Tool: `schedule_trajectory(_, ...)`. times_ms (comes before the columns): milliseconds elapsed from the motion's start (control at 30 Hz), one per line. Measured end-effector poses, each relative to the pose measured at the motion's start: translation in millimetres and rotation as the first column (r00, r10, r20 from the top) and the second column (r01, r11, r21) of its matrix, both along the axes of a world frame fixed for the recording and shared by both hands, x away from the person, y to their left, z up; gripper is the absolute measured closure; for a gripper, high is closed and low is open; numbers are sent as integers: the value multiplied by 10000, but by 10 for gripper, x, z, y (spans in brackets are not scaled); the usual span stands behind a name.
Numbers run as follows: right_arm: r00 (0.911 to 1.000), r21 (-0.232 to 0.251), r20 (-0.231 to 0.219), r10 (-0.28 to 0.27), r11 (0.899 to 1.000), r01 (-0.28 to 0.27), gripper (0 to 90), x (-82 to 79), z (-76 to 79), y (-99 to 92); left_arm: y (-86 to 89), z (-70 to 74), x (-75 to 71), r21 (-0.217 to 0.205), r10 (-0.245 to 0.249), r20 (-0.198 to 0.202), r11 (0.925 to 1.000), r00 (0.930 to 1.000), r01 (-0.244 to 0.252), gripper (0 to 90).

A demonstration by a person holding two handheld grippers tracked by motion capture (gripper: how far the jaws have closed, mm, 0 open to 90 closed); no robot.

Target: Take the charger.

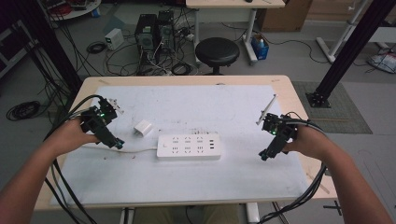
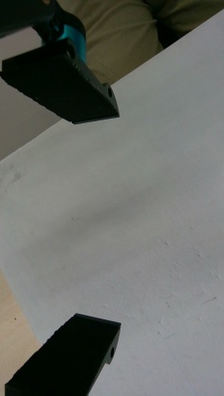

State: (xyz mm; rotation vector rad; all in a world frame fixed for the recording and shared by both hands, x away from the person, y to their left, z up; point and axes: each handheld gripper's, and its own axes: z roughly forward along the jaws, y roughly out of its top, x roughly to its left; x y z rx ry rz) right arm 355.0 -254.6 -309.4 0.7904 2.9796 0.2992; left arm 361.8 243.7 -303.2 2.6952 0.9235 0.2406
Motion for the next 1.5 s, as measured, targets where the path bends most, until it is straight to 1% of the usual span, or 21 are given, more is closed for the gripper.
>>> schedule_trajectory(33, 10000, 16, 47, 16, 10000, -16, 9, -2, 0, 0, 0, 0, 0, 0, 0, 0, 10000, 10000, 0, 38)
schedule_trajectory(67, 10000, -31, 88, 14, 10000, -14, 9, -4, 5, 1, -5, -2, -4, -136, 227, 95, 9997, 9997, -226, 38)
schedule_trajectory(100, 10000, -31, 88, 14, 10000, -14, 9, -4, 5, 1, -5, -2, -4, -136, 227, 95, 9997, 9997, -226, 38)
schedule_trajectory(133, 9999, 18, 108, -25, 10000, 24, 9, -7, 5, 9, -1, 5, 8, -11, 360, 104, 9994, 9993, -360, 38)
schedule_trajectory(167, 9998, 63, 183, -46, 10000, 45, 9, -18, 10, 23, 2, 13, 28, -31, 698, 155, 9976, 9974, -698, 38)
schedule_trajectory(200, 9998, 63, 183, -46, 10000, 45, 9, -18, 10, 23, 2, 13, 28, -31, 698, 155, 9976, 9974, -698, 38)
schedule_trajectory(233, 9997, 109, 211, -82, 9999, 80, 9, -30, 17, 43, 8, 39, 57, -243, 1064, 347, 9941, 9937, -1056, 38)
schedule_trajectory(500, 9990, 190, 450, 7, 9998, -16, 9, -48, 20, 86, -23, 70, 209, -789, 1751, 608, 9822, 9827, -1702, 38)
schedule_trajectory(533, 9987, 239, 515, -32, 9997, 20, 9, -51, 16, 90, -23, 68, 261, -1101, 2037, 643, 9744, 9769, -1960, 38)
schedule_trajectory(567, 9984, 246, 559, -19, 9997, 5, 9, -53, 14, 91, -23, 68, 261, -1101, 2037, 643, 9744, 9769, -1960, 38)
schedule_trajectory(633, 9983, 230, 574, -33, 9997, 20, 9, -56, 12, 92, -29, 50, 317, -1334, 2503, 872, 9621, 9642, -2377, 38)
schedule_trajectory(667, 9983, 230, 574, -33, 9997, 20, 9, -56, 12, 92, -29, 50, 317, -1334, 2503, 872, 9621, 9642, -2377, 38)
schedule_trajectory(700, 9980, 273, 627, -72, 9996, 55, 9, -58, 11, 92, -36, 20, 353, -1339, 2639, 926, 9588, 9601, -2507, 38)
schedule_trajectory(800, 9983, 211, 581, -56, 9998, 44, 9, -45, 0, 99, -45, -38, 405, -1366, 2847, 1002, 9531, 9534, -2702, 38)
schedule_trajectory(900, 9990, 238, 395, -196, 9995, 186, 9, -36, -15, 124, -67, -117, 466, -1551, 2866, 821, 9498, 9545, -2718, 38)
schedule_trajectory(967, 9990, 273, 424, -108, 9996, 97, 9, -15, -31, 130, -84, -173, 512, -1624, 2724, 649, 9521, 9600, -2591, 38)
schedule_trajectory(1033, 9989, 326, 442, -124, 9994, 110, 9, 3, -50, 139, -100, -221, 559, -1603, 2596, 654, 9557, 9635, -2467, 38)
schedule_trajectory(1100, 9986, 294, 492, -168, 9994, 154, 9, 11, -55, 147, -111, -264, 600, -1547, 2554, 729, 9578, 9641, -2421, 38)
schedule_trajectory(1167, 9982, 447, 593, -119, 9990, 92, 9, 19, -54, 147, -117, -306, 642, -1593, 2586, 766, 9565, 9629, -2442, 38)
schedule_trajectory(1267, 9978, 589, 637, -188, 9982, 151, 9, 23, -52, 151, -140, -383, 705, -1605, 2503, 782, 9585, 9650, -2356, 38)
schedule_trajectory(1500, 9981, 500, 578, -203, 9986, 174, 9, 34, -67, 161, -236, -618, 814, -1513, 2396, 562, 9616, 9693, -2289, 38)
